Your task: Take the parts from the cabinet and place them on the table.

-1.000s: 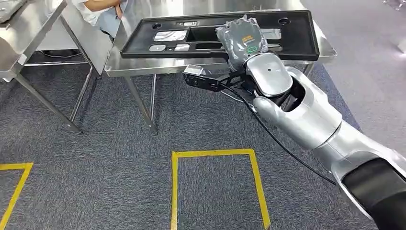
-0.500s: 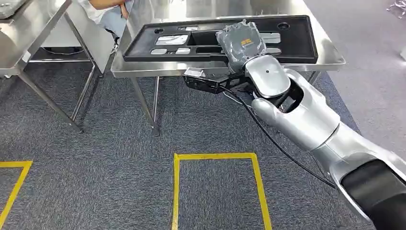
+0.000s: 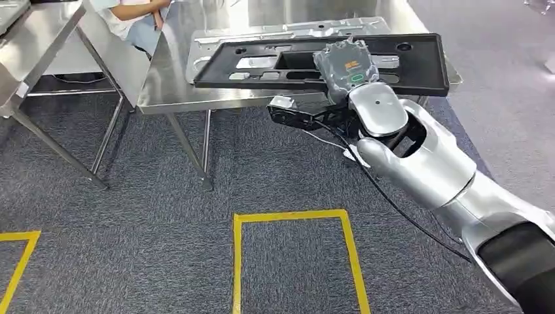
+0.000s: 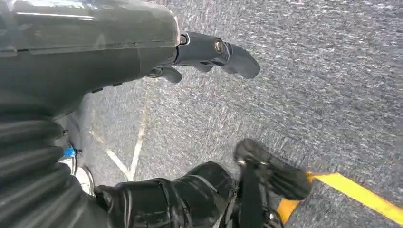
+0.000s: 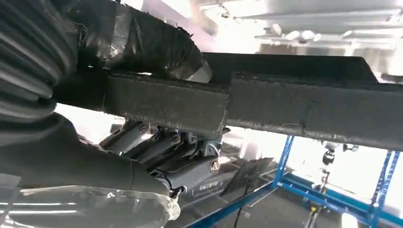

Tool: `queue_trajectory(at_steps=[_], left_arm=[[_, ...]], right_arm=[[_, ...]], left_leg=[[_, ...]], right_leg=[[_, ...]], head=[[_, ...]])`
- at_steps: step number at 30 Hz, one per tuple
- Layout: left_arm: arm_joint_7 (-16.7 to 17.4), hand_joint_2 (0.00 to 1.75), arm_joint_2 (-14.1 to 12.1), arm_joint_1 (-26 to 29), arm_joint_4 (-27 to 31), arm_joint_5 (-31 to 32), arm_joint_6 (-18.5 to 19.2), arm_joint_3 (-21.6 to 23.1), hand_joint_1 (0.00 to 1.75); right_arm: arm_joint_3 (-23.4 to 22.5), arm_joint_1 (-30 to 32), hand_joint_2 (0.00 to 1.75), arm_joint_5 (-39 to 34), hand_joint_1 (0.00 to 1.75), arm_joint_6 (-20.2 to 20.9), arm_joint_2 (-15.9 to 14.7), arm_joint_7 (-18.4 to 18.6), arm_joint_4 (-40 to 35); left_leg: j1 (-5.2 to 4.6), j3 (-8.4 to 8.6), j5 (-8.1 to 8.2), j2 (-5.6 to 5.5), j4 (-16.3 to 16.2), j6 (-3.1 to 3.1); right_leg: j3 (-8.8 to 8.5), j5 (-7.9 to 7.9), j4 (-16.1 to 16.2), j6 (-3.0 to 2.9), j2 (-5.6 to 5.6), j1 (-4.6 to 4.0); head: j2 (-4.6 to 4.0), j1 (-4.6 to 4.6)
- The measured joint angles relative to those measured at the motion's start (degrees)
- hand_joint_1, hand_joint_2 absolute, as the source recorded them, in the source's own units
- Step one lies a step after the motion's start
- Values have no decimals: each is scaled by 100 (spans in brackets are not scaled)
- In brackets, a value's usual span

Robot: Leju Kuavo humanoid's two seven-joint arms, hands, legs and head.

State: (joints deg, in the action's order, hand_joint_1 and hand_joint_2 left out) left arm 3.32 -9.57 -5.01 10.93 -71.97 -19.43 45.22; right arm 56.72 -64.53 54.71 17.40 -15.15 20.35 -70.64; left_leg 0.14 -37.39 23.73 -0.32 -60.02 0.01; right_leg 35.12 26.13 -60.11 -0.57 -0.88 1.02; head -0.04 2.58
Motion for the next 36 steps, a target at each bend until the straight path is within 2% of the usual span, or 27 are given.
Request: queue_trajectory(at_steps=[1, 4, 5, 6, 7, 9, 10, 11, 12, 13, 14, 15, 16, 17, 20, 21, 22, 24, 25, 26, 27, 28, 30, 31, 32, 35, 36], left_arm=[[0, 175, -20, -2, 2, 0, 0, 0, 0], [7, 175, -46, -30, 2, 2, -2, 0, 0], [9, 175, -50, -30, 2, 13, -2, 2, 0], [11, 175, -44, -16, 2, 26, 2, 2, 0], [15, 175, -44, -11, 2, 37, 11, 2, 0], [24, 175, -48, -22, 2, 39, 33, 2, 0], [26, 175, -48, -29, 2, 42, 48, 2, 0], [26, 175, -48, -29, 2, 44, 66, 2, 0], [31, 175, -46, -22, 2, 46, 81, 2, 0], [35, 175, -42, -14, 2, 50, 101, 4, 0], [37, 175, -37, -12, 2, 52, 112, 4, 0], [37, 175, -35, -13, 2, 52, 114, 4, 0], [35, 175, -61, -13, 0, 52, 114, 4, 0], [39, 175, -64, -20, 0, 52, 116, 4, 0], [37, 175, -64, -16, 0, 59, 122, 9, 0], [42, 175, -72, -12, 0, 63, 125, 9, 0], [44, 175, -70, -15, 0, 83, 136, 9, 0], [44, 175, -74, -30, 0, 96, 151, 11, 0], [44, 175, -74, -32, 0, 98, 166, 11, 0], [44, 175, -74, -29, 0, 98, 182, 11, 0], [50, 175, -70, -25, 0, 101, 188, 11, 0], [55, 175, -70, -24, 0, 101, 201, 11, 0], [55, 175, -74, -31, 0, 101, 201, 11, 0], [57, 175, -90, -32, 0, 101, 205, 11, 0], [63, 175, -94, -31, 0, 96, 216, 13, 0], [118, 175, -105, -45, 0, 66, 221, 13, 0], [131, 175, -101, -43, 0, 52, 221, 13, 0]], right_arm=[[0, -8, 175, 0, 175, 0, -15, 2, -15], [0, 31, 175, -4, 175, 2, -68, 2, -39], [0, 30, 175, -4, 175, 2, -88, 4, -61], [0, 33, 175, -6, 175, 2, -131, 4, -81], [0, 17, 175, -4, 175, 0, -159, 4, -94], [0, 42, 175, -4, 175, -2, -190, 11, -112], [0, 76, 175, -4, 175, -2, -206, 2, -112], [0, 106, 175, -4, 175, -2, -229, 2, -112], [0, 123, 175, -4, 175, -2, -247, 4, -112], [0, 122, 175, -4, 175, -2, -256, 4, -112], [0, 120, 175, -4, 175, -2, -267, 7, -114], [0, 115, 175, -4, 175, -2, -282, 13, -133], [0, 116, 175, -2, 175, 0, -297, 11, -136], [-2, 120, 175, -2, 175, 0, -299, 11, -164], [-2, 159, 175, 9, 175, 19, -334, 13, -175], [-2, 154, 175, 18, 175, 24, -337, 15, -179], [-2, 145, 175, 43, 175, 24, -334, 15, -177], [-2, 122, 175, 72, 175, 22, -324, -17, -173], [-2, 124, 175, 79, 175, 20, -319, -55, -166], [-2, 126, 175, 87, 175, 17, -291, -92, -151], [0, 129, 175, 90, 175, 17, -267, -127, -138], [0, 127, 175, 92, 175, 11, -236, -138, -127], [0, 92, 175, 103, 175, -2, -190, -166, -107], [0, 72, 175, 103, 175, -13, -175, -182, -96], [0, 37, 175, 101, 175, -35, -157, -206, -90], [0, 30, 175, 76, 175, -85, -61, -297, -35], [0, 31, 175, 68, 175, -103, -17, -321, -24]], left_leg=[[-46, 109, 73, 3, 61, 27], [-63, 113, 95, -4, 117, 65], [-22, 182, 65, 5, 218, 100], [0, 238, 44, 21, 271, 112], [7, 261, 57, 24, 291, 151], [6, 281, 75, 27, 286, 180], [5, 284, 93, 27, 279, 189], [6, 285, 112, 20, 261, 185], [14, 297, 140, 11, 238, 176], [22, 311, 177, 3, 201, 157], [30, 320, 211, -1, 167, 139], [38, 326, 285, -6, 90, 102], [20, 276, 321, -12, 55, 59], [-10, 242, 344, -15, -12, 29], [-5, 258, 338, -15, 29, -12], [0, 231, 391, -7, -9, -38], [6, 169, 512, 5, -235, -78], [15, -218, 834, 6, -990, -124], [15, -497, 990, 6, -1477, -136], [14, -714, 1031, 6, -1789, -136], [14, -764, 901, 6, -1766, -120], [13, -656, 623, 5, -1432, -89], [-20, -184, 23, 5, -370, 21], [-62, -31, 35, 5, -63, 89], [-78, 42, 74, 5, 41, 110], [-104, 59, 79, -3, 93, 133], [-25, 162, 23, 8, 236, 156]], right_leg=[[9, 9, 0, 27, -4, -42], [-20, 0, 67, 113, -3, -12], [-39, 23, 71, 161, -3, -51], [-7, 69, -26, 173, 23, -27], [123, 230, -303, 176, 32, -40], [590, 586, -1170, 198, 32, -35], [818, 688, -1540, 215, 33, -33], [950, 667, -1688, 226, 34, -30], [925, 479, -1539, 237, 37, -17], [776, 213, -1170, 243, 38, 2], [610, -5, -788, 247, 44, 12], [347, -266, -178, 252, 66, 27], [337, -125, -182, 239, 64, 10], [332, -163, -134, 178, 39, 5], [339, -156, -126, 91, 31, 1], [305, -154, -110, 55, 30, 25], [275, -132, -104, 19, 32, 28], [248, -111, -104, -12, 29, 17], [236, -95, -104, -33, 29, 4], [225, -81, -104, -49, 25, -12], [208, -71, -104, -52, 20, -21], [178, -52, -104, -53, 13, -40], [99, -13, -100, -50, 13, -64], [78, 0, -75, -43, 20, -46], [81, 2, -70, -13, 18, -83], [47, -13, 6, 68, 21, -57], [75, 19, -3, 107, 33, -107]], head=[[0, 6], [0, 4], [0, 2], [0, -11], [0, -28], [0, -20], [0, -24], [0, -24], [0, -26], [0, -24], [0, -24], [0, -26], [0, -40], [2, -24], [2, -9], [0, -5], [0, 22], [0, 41], [0, 41], [0, 41], [0, 41], [0, 41], [0, 37], [0, 35], [0, 33], [0, 39], [2, 31]])
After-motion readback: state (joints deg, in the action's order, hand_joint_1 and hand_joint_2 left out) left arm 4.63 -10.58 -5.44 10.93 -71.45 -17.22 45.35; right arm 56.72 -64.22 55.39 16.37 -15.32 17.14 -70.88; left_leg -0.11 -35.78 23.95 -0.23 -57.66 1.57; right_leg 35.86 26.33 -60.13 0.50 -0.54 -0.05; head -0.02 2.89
